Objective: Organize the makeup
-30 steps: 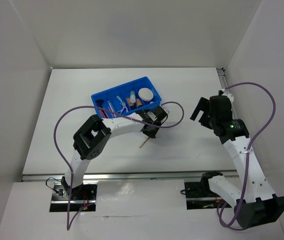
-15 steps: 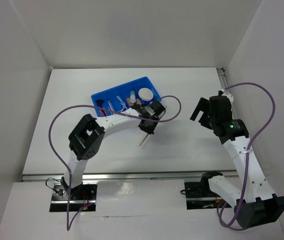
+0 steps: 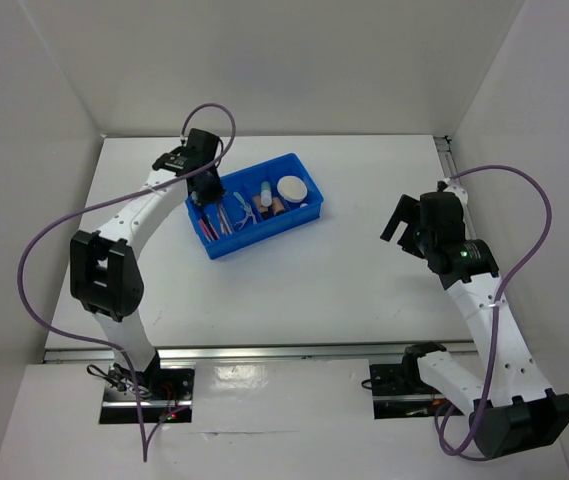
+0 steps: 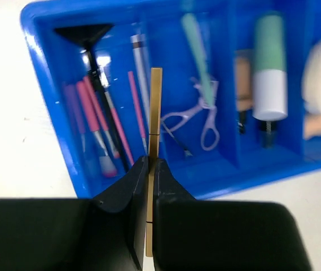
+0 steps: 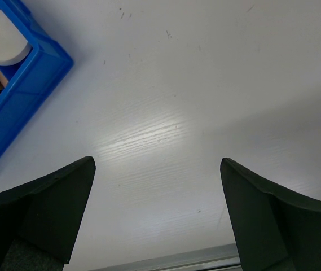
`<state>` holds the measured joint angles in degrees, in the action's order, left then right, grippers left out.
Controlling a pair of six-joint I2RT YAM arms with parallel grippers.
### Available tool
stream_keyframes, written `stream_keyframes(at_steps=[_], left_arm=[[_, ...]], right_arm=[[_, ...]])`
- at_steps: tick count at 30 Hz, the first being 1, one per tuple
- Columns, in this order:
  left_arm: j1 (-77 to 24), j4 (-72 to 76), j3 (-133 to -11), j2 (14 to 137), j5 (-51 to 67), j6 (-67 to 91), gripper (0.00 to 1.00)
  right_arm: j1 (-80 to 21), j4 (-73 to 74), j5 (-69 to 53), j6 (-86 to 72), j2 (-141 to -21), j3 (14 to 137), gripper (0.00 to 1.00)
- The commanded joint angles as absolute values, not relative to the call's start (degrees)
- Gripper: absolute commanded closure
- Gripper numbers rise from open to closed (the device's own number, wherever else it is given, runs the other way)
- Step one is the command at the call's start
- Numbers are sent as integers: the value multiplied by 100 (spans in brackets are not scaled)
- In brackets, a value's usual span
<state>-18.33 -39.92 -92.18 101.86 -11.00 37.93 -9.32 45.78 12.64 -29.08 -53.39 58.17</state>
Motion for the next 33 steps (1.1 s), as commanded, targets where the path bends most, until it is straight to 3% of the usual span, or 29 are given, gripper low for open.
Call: stream_keyframes(at_steps=[1, 9, 10, 12, 13, 16, 17, 19, 26, 33], left_arm=[[-1680, -4421, -9474, 10493, -1230, 4184, 100], [-1363, -4421, -9747, 11082, -1502, 4500, 99], [-1362, -4421, -9747, 11083, -1503, 4552, 88], [-1362, -4369, -9747, 11135, -1503, 4614, 80], [-1362, -4368, -9747, 11136, -1555, 4614, 68], [-1362, -4141, -9677, 11083, -1556, 4553, 50], [-1362, -4140, -9677, 11005, -1556, 4553, 38], [-1362, -4079, -9677, 10925, -1556, 4492, 28], [-1547, -4096, -9923, 10249, -1164, 3678, 25], [-1802, -3630, -8553, 8352, -571, 2681, 25]], right_arm=[[-888, 4271, 1257, -2874, -5344, 5766, 0], [-888, 4324, 1257, -2874, -5344, 5871, 0], [-888, 4324, 1257, -2874, -5396, 5871, 0], [-888, 4377, 1257, -2874, -5396, 5924, 0], [-888, 4377, 1257, -2874, -5396, 5924, 0], [-888, 4377, 1257, -2874, -5396, 5924, 0], [-888, 4377, 1257, -2874, -5396, 5924, 0], [-888, 4377, 1257, -2926, -5396, 5924, 0], [-888, 4263, 1195, -2874, -5501, 5924, 0], [-888, 4430, 1573, -3050, -5783, 6064, 0]])
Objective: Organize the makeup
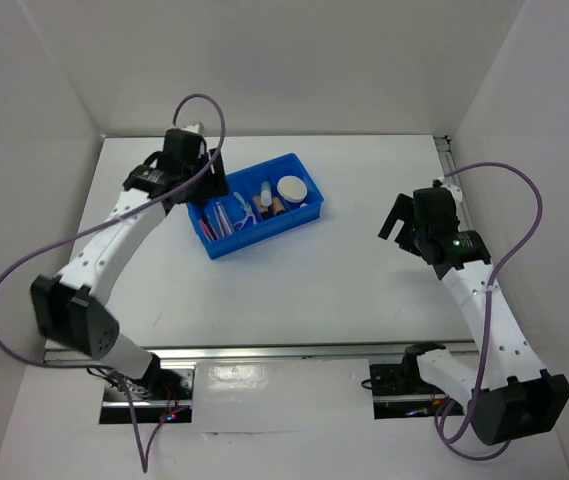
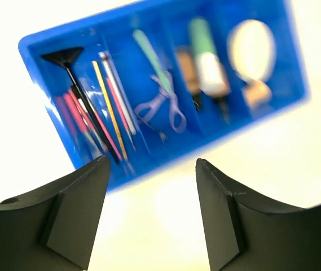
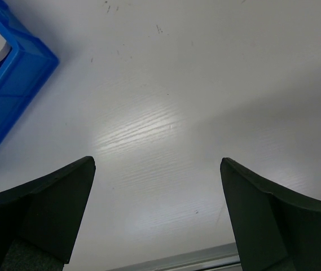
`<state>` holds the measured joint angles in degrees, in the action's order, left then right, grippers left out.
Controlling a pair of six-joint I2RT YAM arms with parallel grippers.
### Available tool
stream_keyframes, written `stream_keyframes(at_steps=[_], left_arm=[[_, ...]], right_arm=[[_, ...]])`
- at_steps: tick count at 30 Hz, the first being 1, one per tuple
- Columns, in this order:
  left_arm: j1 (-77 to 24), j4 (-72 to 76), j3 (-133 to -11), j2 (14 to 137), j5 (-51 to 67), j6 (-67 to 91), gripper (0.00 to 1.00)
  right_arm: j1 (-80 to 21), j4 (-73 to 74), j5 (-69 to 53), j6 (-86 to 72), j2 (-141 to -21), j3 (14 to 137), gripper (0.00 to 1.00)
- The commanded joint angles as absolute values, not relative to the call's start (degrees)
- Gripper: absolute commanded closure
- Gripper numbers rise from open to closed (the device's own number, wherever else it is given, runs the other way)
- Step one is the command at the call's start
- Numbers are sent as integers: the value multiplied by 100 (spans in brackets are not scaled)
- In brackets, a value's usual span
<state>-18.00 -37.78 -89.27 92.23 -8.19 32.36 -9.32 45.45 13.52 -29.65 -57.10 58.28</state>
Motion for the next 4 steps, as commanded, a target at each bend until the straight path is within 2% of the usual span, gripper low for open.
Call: stream_keyframes(at_steps=[1, 4], left_arm=[[-1802, -3578, -8247, 8167, -519, 2681, 25], [-1802, -3516, -7929, 7596, -519, 2628, 25]], right_arm=[[-888, 4430, 1573, -3102, -5783, 6064, 0], [-888, 4377, 1521, -3181, -5835, 6064, 0]])
